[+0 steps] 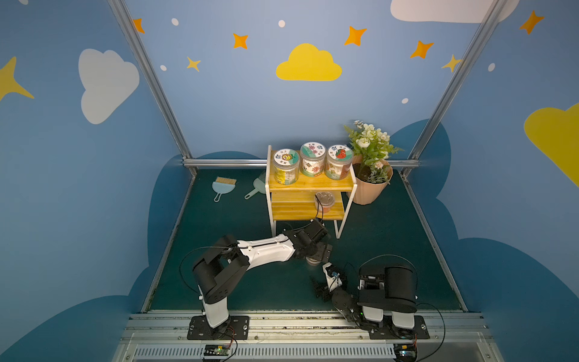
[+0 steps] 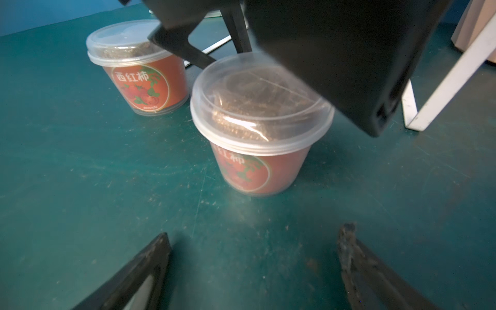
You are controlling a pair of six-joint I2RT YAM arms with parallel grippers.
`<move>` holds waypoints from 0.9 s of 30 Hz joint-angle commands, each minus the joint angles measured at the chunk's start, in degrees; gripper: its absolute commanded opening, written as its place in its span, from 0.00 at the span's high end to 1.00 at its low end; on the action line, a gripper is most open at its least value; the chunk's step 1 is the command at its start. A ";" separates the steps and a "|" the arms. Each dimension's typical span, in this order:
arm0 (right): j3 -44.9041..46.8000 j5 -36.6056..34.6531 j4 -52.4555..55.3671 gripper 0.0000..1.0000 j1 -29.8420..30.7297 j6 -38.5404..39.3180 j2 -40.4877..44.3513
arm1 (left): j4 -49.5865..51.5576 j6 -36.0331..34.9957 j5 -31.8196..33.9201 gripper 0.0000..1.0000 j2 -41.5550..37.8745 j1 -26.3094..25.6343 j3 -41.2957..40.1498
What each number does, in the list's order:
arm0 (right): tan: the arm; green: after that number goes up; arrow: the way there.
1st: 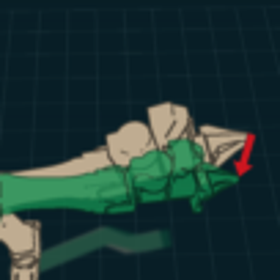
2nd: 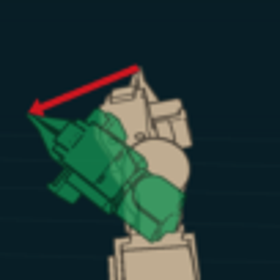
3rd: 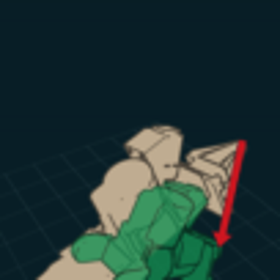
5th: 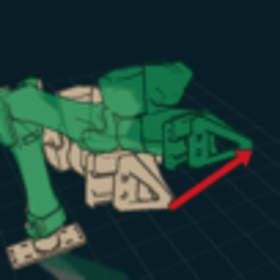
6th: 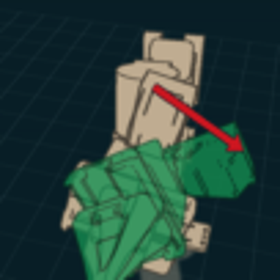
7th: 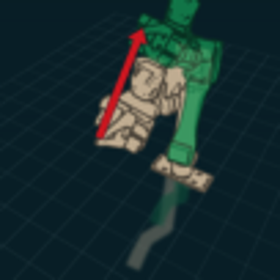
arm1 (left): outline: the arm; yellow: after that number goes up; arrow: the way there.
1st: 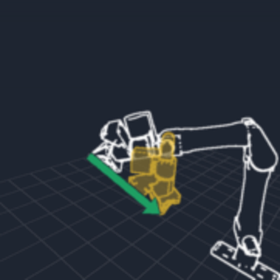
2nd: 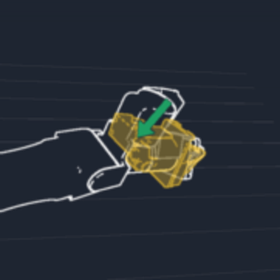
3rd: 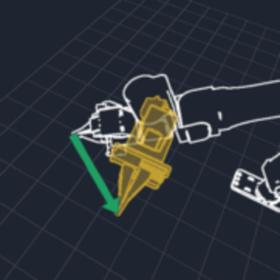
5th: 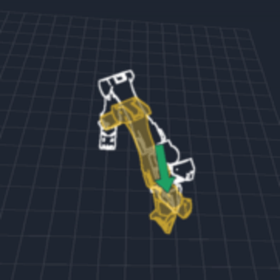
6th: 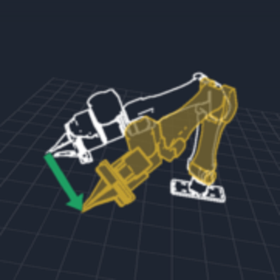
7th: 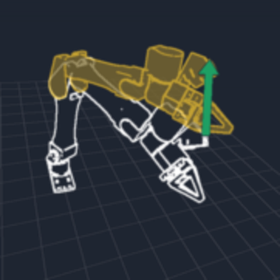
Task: Place the seed container on the shelf
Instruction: Pick up the seed jar at the center of the board.
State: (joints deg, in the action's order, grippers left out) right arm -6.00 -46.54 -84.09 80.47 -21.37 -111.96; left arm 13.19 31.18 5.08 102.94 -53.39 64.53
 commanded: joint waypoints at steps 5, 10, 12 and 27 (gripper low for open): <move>-1.72 -1.25 3.38 0.05 -0.13 -1.70 -2.47 | 3.98 2.06 -4.69 0.00 -1.54 -0.58 1.21; -2.17 -2.40 3.34 0.05 -0.09 -1.75 -2.08 | 5.62 3.09 -6.46 0.00 -2.91 -0.81 0.95; -1.94 -2.70 3.36 0.05 -0.13 -2.16 -1.69 | 6.20 3.93 -6.84 0.00 -3.35 -0.91 0.86; -0.51 -7.04 3.34 0.05 2.15 -3.43 -0.32 | 9.35 7.64 -5.31 0.00 -3.88 -4.07 0.80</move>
State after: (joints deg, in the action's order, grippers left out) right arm -7.09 -51.70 -83.11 82.26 -23.14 -112.60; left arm 17.17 38.85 1.17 99.61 -55.99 65.69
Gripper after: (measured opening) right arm 0.951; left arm 0.999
